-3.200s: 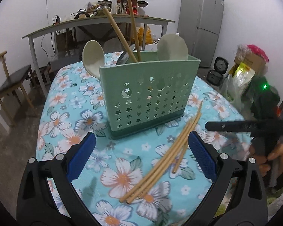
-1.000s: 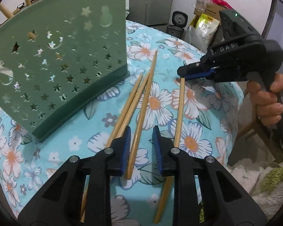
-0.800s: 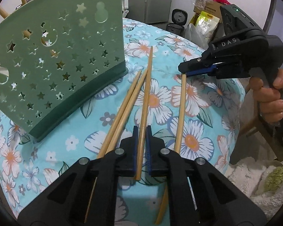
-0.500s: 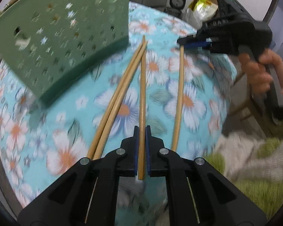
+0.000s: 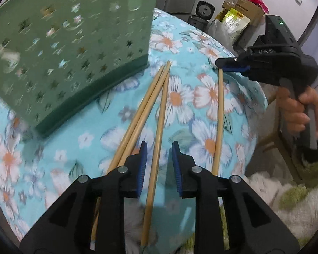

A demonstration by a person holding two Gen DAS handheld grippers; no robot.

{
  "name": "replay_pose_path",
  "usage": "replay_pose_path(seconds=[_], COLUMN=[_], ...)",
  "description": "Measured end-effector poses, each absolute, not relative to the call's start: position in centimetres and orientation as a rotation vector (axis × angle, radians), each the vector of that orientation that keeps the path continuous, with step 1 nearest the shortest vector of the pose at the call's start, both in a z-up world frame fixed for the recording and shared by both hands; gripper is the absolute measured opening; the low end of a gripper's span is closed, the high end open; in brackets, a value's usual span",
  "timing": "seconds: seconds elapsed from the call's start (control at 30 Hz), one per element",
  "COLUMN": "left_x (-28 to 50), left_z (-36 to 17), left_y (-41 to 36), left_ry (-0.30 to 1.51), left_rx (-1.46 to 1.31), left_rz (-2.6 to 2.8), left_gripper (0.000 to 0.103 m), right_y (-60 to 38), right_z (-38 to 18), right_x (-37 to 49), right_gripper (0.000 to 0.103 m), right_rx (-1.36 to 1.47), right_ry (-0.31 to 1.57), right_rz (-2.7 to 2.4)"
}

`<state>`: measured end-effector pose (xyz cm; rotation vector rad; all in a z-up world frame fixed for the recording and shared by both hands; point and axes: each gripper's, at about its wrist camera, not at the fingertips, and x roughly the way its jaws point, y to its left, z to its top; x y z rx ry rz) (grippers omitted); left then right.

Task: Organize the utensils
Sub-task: 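Close the left tool on another chopstick while the right tool holds its chopstick, then lift both held chopsticks toward the caddy with both tools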

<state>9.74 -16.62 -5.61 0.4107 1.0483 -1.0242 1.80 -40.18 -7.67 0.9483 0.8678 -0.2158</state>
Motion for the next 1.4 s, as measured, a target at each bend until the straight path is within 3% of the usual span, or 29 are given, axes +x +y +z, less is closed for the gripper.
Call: replay_pose_path(seconds=[0.67, 0.77, 0.93, 1.4], left_x=[12.3, 12.2, 12.2, 13.2], left_z=[-6.6, -6.5, -5.3, 5.3], left_y=[-26.8, -27.1, -26.3, -16.9], left_ry=[0.950, 0.942, 0.945, 0.799], left_rx=[0.411, 0.417, 0.391, 0.139], left_rz=[-1.030, -1.026, -1.023, -0.987], left_gripper=[0.022, 0.010, 0.005, 0.005], right_y=[-40.2, -40.2, -39.9, -38.3], right_z=[-8.2, -8.2, -7.4, -0.9], right_x=[1.9, 1.9, 2.0, 3.5], right_gripper=[0.014, 0.014, 0.013, 0.007], right_rx=[0.957, 0.951, 0.949, 0.852], right_ry=[0.870, 0.866, 0.839, 0.709], right_rz=[-0.214, -0.215, -0.199, -0.091])
